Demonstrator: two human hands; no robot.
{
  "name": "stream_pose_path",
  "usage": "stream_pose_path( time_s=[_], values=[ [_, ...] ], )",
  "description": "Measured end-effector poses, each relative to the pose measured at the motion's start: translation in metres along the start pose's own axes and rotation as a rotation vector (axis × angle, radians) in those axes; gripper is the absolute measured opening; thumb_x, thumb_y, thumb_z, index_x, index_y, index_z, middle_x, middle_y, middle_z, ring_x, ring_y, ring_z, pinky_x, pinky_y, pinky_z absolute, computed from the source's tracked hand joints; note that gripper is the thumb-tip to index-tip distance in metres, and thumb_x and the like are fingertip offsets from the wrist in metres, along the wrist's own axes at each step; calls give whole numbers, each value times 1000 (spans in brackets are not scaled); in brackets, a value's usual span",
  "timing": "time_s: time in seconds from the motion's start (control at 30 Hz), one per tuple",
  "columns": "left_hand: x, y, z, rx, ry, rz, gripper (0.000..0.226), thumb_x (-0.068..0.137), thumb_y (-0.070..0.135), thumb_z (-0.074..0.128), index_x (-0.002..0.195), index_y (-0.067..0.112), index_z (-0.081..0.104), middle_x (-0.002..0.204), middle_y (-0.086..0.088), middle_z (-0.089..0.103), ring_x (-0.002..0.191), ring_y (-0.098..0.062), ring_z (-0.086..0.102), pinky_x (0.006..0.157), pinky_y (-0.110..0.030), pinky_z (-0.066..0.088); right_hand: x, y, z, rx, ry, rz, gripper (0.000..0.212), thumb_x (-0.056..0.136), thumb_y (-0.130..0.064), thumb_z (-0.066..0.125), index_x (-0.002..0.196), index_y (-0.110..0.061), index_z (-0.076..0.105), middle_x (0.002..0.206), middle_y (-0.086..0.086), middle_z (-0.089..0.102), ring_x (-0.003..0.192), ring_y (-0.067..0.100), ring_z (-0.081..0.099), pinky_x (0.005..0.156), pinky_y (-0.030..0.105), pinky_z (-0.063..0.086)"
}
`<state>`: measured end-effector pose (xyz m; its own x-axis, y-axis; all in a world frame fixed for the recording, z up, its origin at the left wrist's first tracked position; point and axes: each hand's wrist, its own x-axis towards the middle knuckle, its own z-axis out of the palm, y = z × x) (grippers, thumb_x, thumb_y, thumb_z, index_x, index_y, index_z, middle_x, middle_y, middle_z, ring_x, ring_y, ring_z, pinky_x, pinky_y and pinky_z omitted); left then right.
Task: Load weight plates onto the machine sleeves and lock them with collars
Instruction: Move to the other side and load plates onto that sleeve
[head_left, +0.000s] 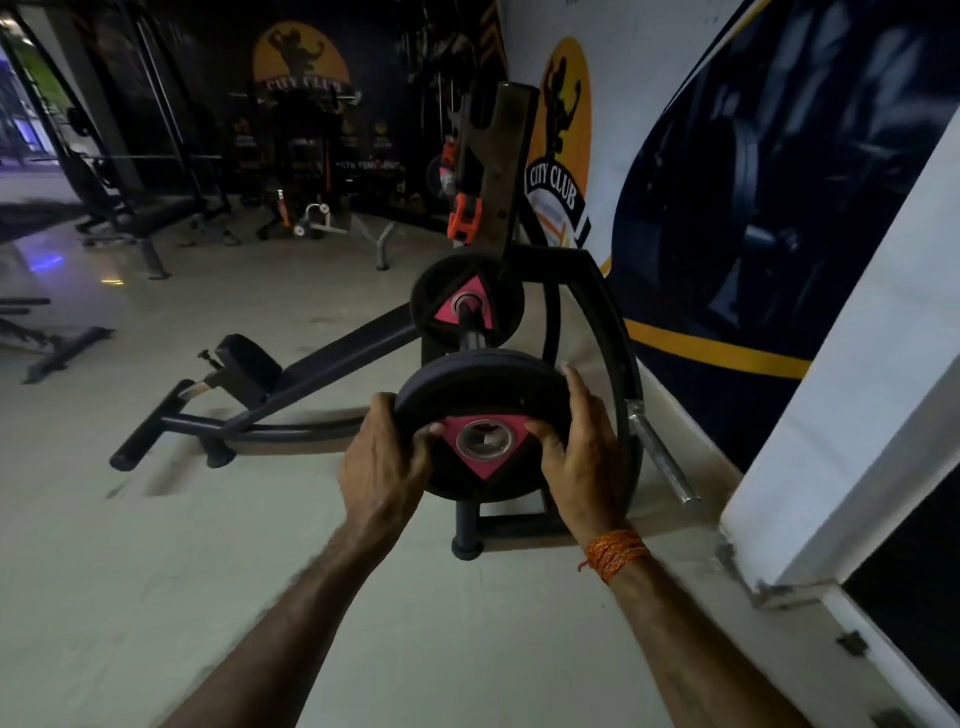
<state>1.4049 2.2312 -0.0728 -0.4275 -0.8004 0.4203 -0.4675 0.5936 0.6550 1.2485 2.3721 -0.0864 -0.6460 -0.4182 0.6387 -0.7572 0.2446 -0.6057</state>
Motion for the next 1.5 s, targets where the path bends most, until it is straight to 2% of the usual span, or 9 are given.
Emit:
stream_pose_path(
  time_s=[0.2, 0.5, 0.6, 0.67, 0.77, 0.87, 1.1, 1.27, 1.5],
  values=[
    [16, -11, 14, -3, -38, 19, 37, 93, 51, 63, 111, 24, 44, 91, 10, 59, 72, -7, 56, 60, -23, 40, 7, 8, 12, -30, 5, 51, 76, 94, -41, 71, 158, -18, 38, 141, 13, 61, 128, 27, 62, 89, 9, 32],
    [50, -16, 37, 25, 5, 20, 41, 93, 53, 60, 117, 25, 43, 95, 7, 63, 73, -13, 61, 63, -33, 51, 36, 25, 34, -71, 5, 37, 77, 94, -47, 65, 160, -21, 34, 143, 10, 60, 126, 25, 63, 84, 4, 27],
    [65, -16, 50, 47, 43, 64, 47, 94, 43, 63, 131, 25, 38, 106, 1, 67, 84, -19, 68, 64, -33, 51, 52, 35, 51, -120, -16, -42, 85, 98, -37, 67, 165, -30, 16, 153, 9, 50, 126, 25, 63, 77, 16, 52],
    [79, -17, 61, 55, 72, 186, 68, 95, 31, 62, 153, 22, 26, 138, -10, 58, 118, -29, 63, 89, -45, 55, 65, 43, 67, -164, -16, -95, 98, 96, -24, 71, 165, -32, 2, 163, 11, 34, 141, 29, 50, 88, 37, 62],
    [107, -24, 79, 221, 100, 364, 87, 93, 27, 55, 163, 14, 6, 171, -13, 6, 158, -30, 8, 124, -62, 17, 90, 55, 91, -249, 10, -158, 101, 98, -26, 70, 165, -23, -5, 173, 14, -1, 160, 33, 11, 121, 60, 33],
    [134, -38, 94, 309, 102, 401, 95, 89, 32, 59, 162, 10, 2, 170, -15, -7, 158, -31, -4, 124, -64, 7, 114, 66, 110, -272, -10, -220, 87, 104, -43, 53, 165, -20, -5, 172, 19, -4, 160, 35, 1, 126, 62, 11],
    [201, -56, 132, 318, 106, 417, 107, 89, 36, 68, 162, 16, -7, 171, -13, -10, 158, -30, -3, 124, -65, 7, 175, 96, 157, -312, -15, -267, 74, 107, -50, 34, 164, -13, 6, 172, 20, -3, 160, 36, 1, 125, 66, 8],
    [252, -65, 154, 312, 73, 434, 115, 86, 41, 75, 162, 17, -8, 171, -12, -9, 158, -29, -4, 125, -63, 2, 213, 108, 188, -339, -32, -248, 75, 107, -56, 25, 164, -19, -7, 173, 18, -2, 160, 34, 1, 126, 65, 9],
    [299, -77, 178, 242, 79, 494, 120, 81, 44, 79, 162, 18, -6, 171, -14, -2, 158, -30, -1, 124, -65, 6, 245, 120, 221, -344, -7, -194, 87, 104, -51, 43, 164, -23, -13, 173, 17, -6, 161, 33, -3, 127, 62, 10]
  ],
)
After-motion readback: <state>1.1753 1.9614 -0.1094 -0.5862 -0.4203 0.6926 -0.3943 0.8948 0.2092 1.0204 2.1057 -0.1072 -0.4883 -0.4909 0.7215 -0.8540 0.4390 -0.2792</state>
